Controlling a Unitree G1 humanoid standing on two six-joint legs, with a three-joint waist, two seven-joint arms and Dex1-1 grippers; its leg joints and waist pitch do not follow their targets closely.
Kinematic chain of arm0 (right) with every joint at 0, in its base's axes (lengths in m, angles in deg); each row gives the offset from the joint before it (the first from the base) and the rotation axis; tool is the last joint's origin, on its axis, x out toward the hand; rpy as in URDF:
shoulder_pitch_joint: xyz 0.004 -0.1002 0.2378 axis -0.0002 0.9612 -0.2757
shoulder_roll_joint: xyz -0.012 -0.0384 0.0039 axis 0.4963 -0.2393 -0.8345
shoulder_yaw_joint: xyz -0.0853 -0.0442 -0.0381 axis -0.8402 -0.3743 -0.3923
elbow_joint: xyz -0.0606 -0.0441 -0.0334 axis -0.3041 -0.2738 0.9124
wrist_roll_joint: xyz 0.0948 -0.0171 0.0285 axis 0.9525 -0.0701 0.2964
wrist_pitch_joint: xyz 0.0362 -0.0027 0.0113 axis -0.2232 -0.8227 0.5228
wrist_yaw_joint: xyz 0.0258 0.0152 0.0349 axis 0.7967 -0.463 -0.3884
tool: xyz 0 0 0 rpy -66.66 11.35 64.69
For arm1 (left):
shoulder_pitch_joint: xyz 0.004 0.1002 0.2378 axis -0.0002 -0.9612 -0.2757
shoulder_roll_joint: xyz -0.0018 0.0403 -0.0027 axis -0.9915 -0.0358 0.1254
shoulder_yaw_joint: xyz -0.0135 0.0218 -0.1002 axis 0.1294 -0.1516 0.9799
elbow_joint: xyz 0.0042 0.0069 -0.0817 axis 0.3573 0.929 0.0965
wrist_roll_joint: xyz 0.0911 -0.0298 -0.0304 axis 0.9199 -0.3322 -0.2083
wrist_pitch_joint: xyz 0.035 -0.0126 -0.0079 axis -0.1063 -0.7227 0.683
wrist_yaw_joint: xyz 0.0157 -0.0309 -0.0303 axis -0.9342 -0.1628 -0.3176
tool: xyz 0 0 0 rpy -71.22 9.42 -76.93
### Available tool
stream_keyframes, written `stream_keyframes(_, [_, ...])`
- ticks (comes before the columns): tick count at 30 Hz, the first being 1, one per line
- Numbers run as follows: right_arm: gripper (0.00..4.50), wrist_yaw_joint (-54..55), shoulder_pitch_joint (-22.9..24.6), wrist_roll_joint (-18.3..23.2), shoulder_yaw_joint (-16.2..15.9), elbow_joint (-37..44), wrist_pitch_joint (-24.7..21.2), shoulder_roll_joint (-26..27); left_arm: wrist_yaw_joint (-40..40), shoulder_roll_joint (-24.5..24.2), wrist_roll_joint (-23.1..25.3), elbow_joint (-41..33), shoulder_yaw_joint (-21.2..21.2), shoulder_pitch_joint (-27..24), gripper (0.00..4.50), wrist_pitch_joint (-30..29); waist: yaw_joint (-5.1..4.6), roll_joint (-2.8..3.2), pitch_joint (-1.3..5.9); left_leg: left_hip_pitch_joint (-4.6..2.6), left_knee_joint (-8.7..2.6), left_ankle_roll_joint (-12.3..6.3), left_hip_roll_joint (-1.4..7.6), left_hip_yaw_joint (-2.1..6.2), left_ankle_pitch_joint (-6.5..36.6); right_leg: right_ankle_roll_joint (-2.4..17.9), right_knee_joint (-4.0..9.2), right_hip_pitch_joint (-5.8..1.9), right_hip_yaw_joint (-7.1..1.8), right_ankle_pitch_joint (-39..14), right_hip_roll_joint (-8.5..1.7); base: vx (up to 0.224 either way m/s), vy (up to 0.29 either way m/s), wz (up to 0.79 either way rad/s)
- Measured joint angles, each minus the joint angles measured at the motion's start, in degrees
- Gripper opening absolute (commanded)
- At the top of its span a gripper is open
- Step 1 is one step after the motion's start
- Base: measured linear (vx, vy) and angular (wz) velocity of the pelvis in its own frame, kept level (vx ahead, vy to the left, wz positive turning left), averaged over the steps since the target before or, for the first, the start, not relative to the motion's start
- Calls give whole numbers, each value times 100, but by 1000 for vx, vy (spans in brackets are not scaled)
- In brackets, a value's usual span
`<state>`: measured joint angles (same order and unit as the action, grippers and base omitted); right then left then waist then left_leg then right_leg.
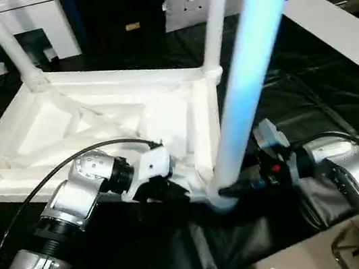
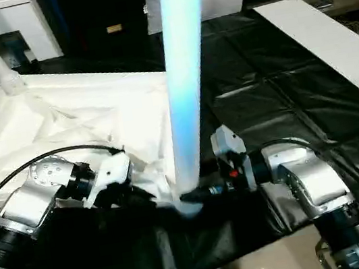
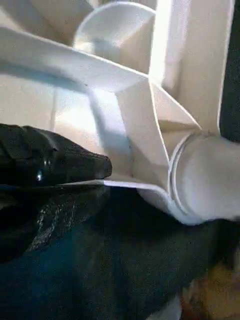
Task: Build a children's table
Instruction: Rotate leg to tighten
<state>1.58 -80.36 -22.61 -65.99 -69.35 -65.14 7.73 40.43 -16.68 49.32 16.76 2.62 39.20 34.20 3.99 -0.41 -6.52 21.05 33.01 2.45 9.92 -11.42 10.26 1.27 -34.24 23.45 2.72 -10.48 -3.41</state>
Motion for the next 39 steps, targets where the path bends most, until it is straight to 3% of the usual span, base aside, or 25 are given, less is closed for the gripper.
stream_keyframes(3, [197, 1106, -4, -183, 323, 13, -285, 485, -686, 333, 75, 8, 200, 2, 0, -499, -190, -6, 2, -7, 1, 3, -1, 1, -2, -6, 21, -9, -1, -3, -1, 0, 0, 0])
stream_keyframes(5, [196, 1753, -5, -321, 502, 45, -403, 784, -1101, 595, 159, 9, 287, 26, 0, -752, -248, -14, 6, -9, 3, 3, -2, 0, -1, -6, 24, -9, -4, -3, -1, 0, 0, 0])
stream_keyframes(9, [196, 3090, -54, -671, 718, 58, -475, 1431, -1977, 1125, 292, 188, 455, 138, 0, -1080, -243, -8, 13, -40, -7, 3, -4, 1, -1, -8, 20, -17, -5, -5, 0, 0, 0, 0])
stream_keyframes(14, [196, 4906, -465, -1212, 987, -418, -322, 2309, -3154, 1819, 593, 620, 582, 433, 0, -1237, -249, 9, 22, -48, -14, 3, -10, 1, -1, -21, 56, -25, -9, -13, -2, 0, 0, 0])
stream_keyframes(15, [251, 5243, -522, -1289, 1063, -523, -225, 2499, -3358, 1931, 648, 677, 597, 464, 0, -1236, -249, 15, 25, -50, -25, 3, -11, 1, -1, -21, 82, -32, -8, -13, -1, 0, 0, 0])
stream_keyframes(18, [274, 5597, -539, -1323, 1119, -610, -12, 2700, -3515, 2017, 692, 712, 584, 509, 0, -1231, -239, 17, 27, -42, -53, 1, -26, 0, -1, -20, 127, -35, -18, -12, -2, 0, 0, 0])
stream_keyframes(26, [351, 5527, -411, -1538, 973, -612, 425, 2619, -3439, 1971, 717, 725, 497, 510, 0, -900, -214, 17, 27, -15, -63, -8, -37, 1, 0, -17, 117, -17, -32, 66, -5, 0, 0, 0])
stream_keyframes(32, [403, 4709, 380, -1284, 820, 227, 457, 2010, -3201, 1851, 653, 619, 459, 277, 0, -115, -135, 15, 26, 13, -77, -37, -16, 3, -16, -31, 112, 3, -9, 59, 3, 0, 0, 0])
stream_keyframes(34, [417, 4490, 615, -1150, 866, 570, 435, 1853, -3131, 1799, 531, 536, 503, 187, 54, -8, -137, 15, 27, 33, -74, -43, -16, 1, -13, -31, 110, 24, -10, 58, 3, 0, 0, 0])
stream_keyframes(36, [438, 4201, 803, -1003, 884, 923, 380, 1562, -3054, 1741, 418, 387, 541, 8, 56, 178, -134, 15, 27, 56, -61, -53, -15, 1, -8, -30, 108, 42, -9, 59, 3, 0, 0, 0])
stream_keyframes(39, [450, 3766, 1029, -731, 1001, 1421, 294, 1163, -2916, 1671, 137, 50, 699, -343, 100, 273, -135, 13, 28, 77, -41, -67, -13, 0, 0, -29, 107, 51, -8, 59, 3, 0, 0, 0])
